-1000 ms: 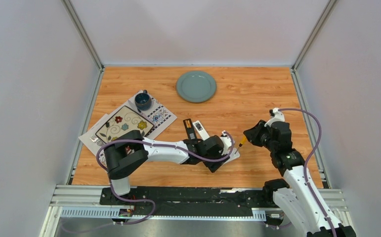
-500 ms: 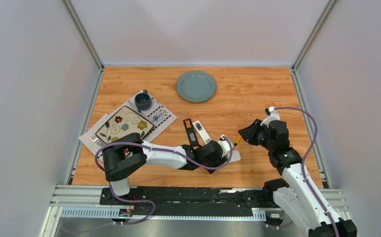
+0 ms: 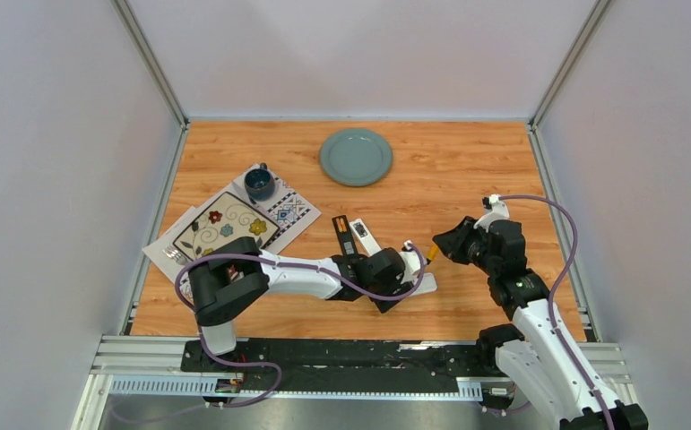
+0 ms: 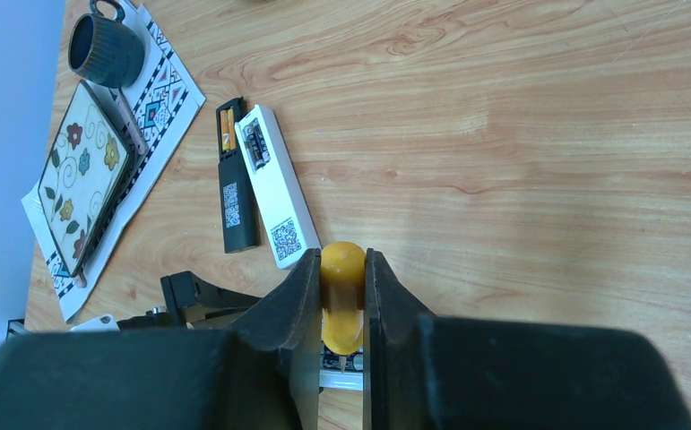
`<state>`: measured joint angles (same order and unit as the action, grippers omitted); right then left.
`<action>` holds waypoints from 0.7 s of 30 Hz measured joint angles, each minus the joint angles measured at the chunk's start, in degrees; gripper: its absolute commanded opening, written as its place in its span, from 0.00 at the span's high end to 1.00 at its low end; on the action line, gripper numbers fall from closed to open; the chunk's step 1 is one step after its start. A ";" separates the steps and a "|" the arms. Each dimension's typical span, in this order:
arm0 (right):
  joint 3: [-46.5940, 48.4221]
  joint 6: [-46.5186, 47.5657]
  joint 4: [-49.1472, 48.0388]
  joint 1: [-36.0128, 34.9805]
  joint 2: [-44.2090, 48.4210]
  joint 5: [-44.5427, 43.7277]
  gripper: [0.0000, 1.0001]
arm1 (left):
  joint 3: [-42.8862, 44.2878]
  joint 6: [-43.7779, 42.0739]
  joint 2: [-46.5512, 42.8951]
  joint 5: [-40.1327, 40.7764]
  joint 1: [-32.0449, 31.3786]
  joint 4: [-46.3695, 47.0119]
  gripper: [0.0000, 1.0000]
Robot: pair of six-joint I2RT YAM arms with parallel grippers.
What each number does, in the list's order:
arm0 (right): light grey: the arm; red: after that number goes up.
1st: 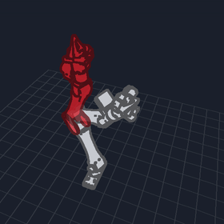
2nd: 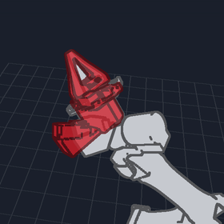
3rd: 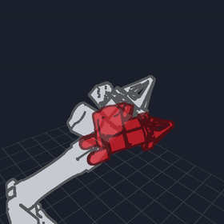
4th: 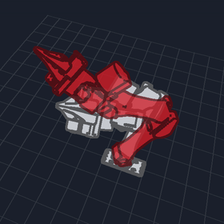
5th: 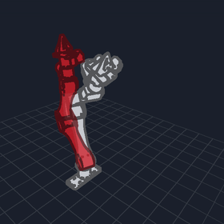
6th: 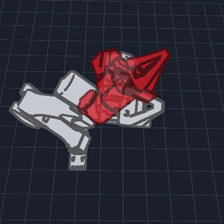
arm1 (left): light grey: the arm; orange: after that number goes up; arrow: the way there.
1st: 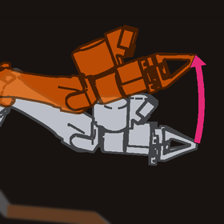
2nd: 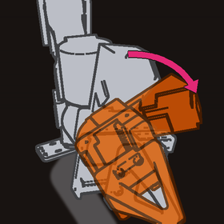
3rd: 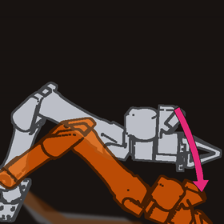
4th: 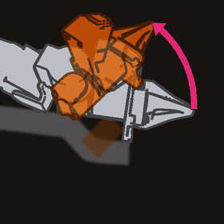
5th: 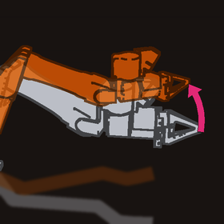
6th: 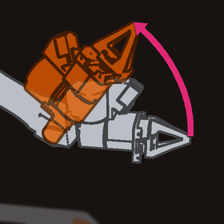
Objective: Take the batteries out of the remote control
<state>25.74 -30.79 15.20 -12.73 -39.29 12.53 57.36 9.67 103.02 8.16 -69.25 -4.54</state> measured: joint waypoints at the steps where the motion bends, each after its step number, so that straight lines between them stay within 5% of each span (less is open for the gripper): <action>1: 0.00 0.00 0.00 0.00 0.02 0.00 1.00 | 0.37 -0.52 0.24 -0.63 0.04 -0.28 0.24; 21: -0.61 0.17 0.42 0.00 1.05 0.04 1.00 | 2.43 -3.85 2.78 -4.66 0.28 2.14 0.32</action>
<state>25.12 -30.61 15.62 -12.73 -38.24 12.58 59.79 5.82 105.80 3.51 -68.97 -2.39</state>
